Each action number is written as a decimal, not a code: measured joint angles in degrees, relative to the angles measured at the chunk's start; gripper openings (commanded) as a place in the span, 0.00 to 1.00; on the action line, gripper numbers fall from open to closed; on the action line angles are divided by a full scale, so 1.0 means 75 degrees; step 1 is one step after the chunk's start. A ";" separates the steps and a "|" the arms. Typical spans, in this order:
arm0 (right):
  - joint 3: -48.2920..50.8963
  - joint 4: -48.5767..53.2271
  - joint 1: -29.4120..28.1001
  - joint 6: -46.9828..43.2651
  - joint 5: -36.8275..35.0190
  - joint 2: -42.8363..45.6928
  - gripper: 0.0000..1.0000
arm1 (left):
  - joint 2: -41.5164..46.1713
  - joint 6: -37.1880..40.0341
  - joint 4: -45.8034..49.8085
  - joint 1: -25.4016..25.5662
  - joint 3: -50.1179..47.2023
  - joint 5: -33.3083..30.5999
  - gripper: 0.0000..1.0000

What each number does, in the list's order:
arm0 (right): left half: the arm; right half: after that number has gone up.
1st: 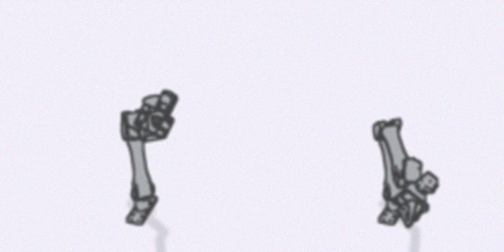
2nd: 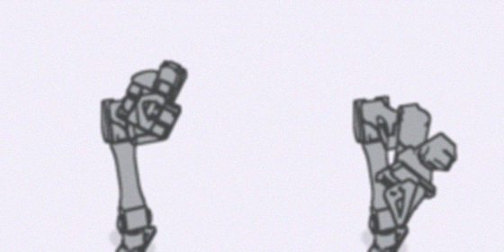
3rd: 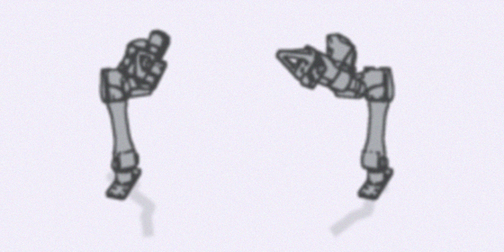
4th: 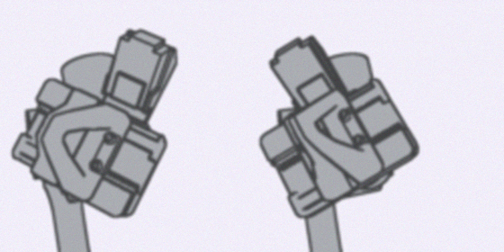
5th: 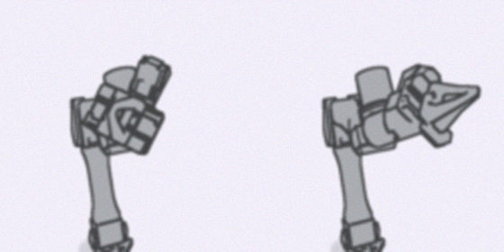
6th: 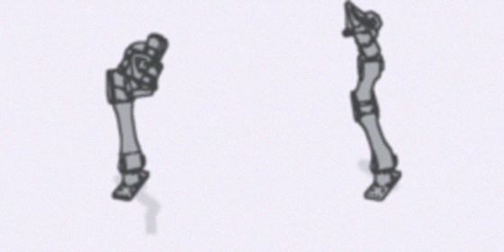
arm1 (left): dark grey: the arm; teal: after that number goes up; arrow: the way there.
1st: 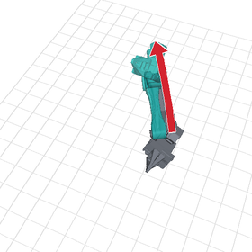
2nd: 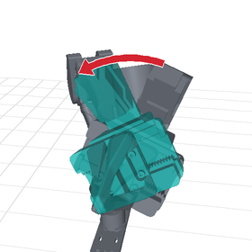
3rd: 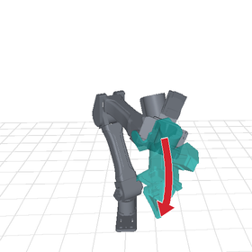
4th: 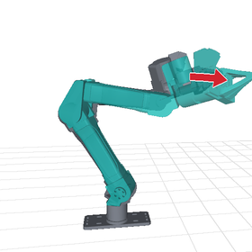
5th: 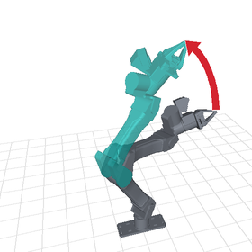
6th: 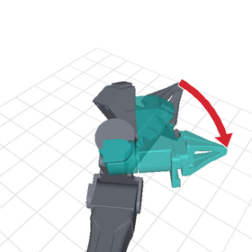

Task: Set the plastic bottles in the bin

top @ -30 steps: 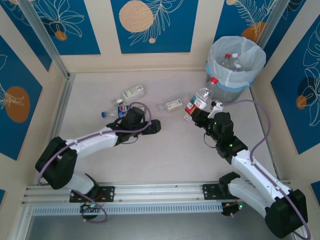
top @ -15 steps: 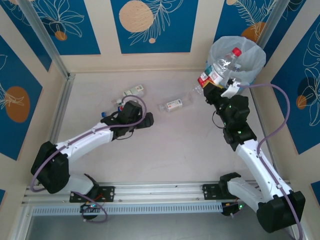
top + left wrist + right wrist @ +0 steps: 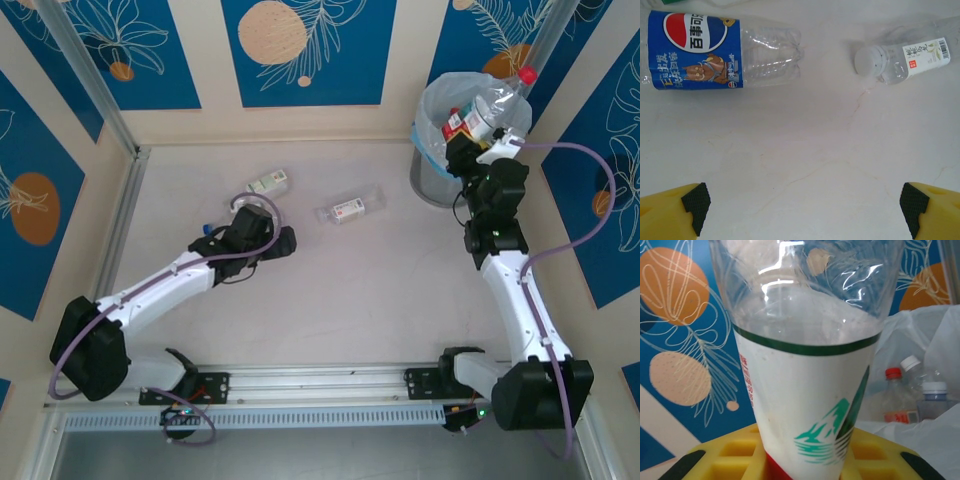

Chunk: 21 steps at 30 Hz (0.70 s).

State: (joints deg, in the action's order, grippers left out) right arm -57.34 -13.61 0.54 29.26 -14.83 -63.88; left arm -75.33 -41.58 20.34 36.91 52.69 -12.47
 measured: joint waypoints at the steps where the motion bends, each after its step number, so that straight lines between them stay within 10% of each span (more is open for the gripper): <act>1: -0.0079 -0.0076 0.0090 -0.0041 -0.0026 -0.0134 0.27 | 0.0047 0.0000 -0.0052 0.0000 -0.0064 0.0029 0.99; 21: -0.3436 -0.0801 0.0781 0.0440 -0.0297 -0.4205 0.30 | 0.0420 0.0204 -0.1311 -0.0006 -0.0487 0.1361 0.99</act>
State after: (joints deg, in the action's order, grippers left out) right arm -83.11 -19.62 6.39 32.56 -17.06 -95.42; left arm -72.18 -40.05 10.50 36.86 49.04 -2.26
